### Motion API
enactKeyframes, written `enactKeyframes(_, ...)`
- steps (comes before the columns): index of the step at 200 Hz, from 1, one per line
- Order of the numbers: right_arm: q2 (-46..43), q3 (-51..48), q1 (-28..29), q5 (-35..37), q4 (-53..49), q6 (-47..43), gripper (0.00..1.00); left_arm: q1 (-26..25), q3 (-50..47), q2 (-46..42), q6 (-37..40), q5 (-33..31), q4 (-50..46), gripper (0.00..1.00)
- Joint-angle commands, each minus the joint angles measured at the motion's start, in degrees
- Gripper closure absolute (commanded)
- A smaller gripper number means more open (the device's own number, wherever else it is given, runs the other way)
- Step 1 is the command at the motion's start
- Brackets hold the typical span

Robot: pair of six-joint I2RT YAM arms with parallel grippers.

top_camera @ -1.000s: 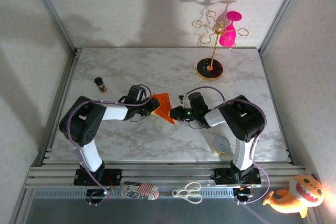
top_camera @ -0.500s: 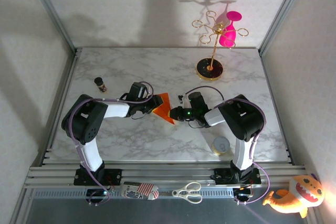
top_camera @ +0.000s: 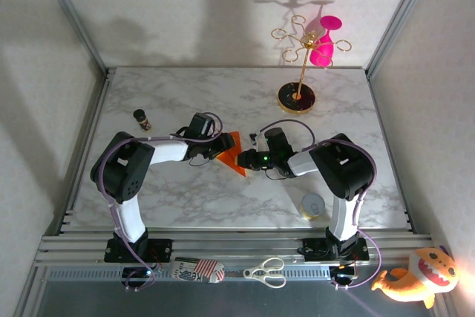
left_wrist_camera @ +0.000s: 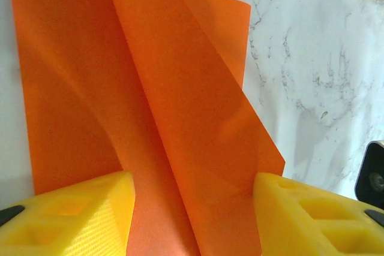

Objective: Fold a paper plane with a square sheet of paper (pick it up from the middle)
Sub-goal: Fourth fold the wing at the center of the table.

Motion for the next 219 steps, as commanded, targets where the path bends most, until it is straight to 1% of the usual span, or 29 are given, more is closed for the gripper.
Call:
enactKeyframes(1, 1.8, 0.4, -0.1, 7.1, -4.6, -1.7, 0.82, -0.9, -0.7, 3.5, 1.9, -4.1, -9.0, 0.45)
enactKeyframes(42, 1.4, -0.7, -0.5, 6.5, -2.5, 0.0, 0.89, -0.7, 0.5, 0.0, 1.8, -3.7, -8.2, 0.42)
enactKeyframes(86, 2.3, -3.0, -2.1, 1.5, 3.7, 4.3, 0.95, 0.5, -2.3, -4.7, -0.6, 0.2, 0.8, 0.41)
enactKeyframes(113, 2.8, -3.1, -2.5, 0.1, 4.3, 4.9, 0.95, 0.6, -2.7, -5.4, -0.3, 2.0, 3.0, 0.42)
enactKeyframes(145, 3.4, -1.9, -2.6, -1.2, 1.7, 4.0, 0.95, 0.6, -2.5, -6.9, 0.9, 3.1, 4.2, 0.48)
enactKeyframes(158, 3.6, -1.5, -2.7, -1.5, 0.9, 3.8, 0.95, 0.6, -2.6, -7.1, 1.2, 3.4, 4.9, 0.52)
enactKeyframes(179, 4.1, -0.9, -2.9, -2.3, 0.0, 3.9, 0.95, 0.6, -2.8, -5.9, 0.8, 5.5, 7.0, 0.60)
enactKeyframes(219, 4.8, 0.2, -3.2, -3.0, -2.0, 4.4, 0.95, 0.6, -3.1, -2.6, -0.9, 8.8, 11.5, 0.71)
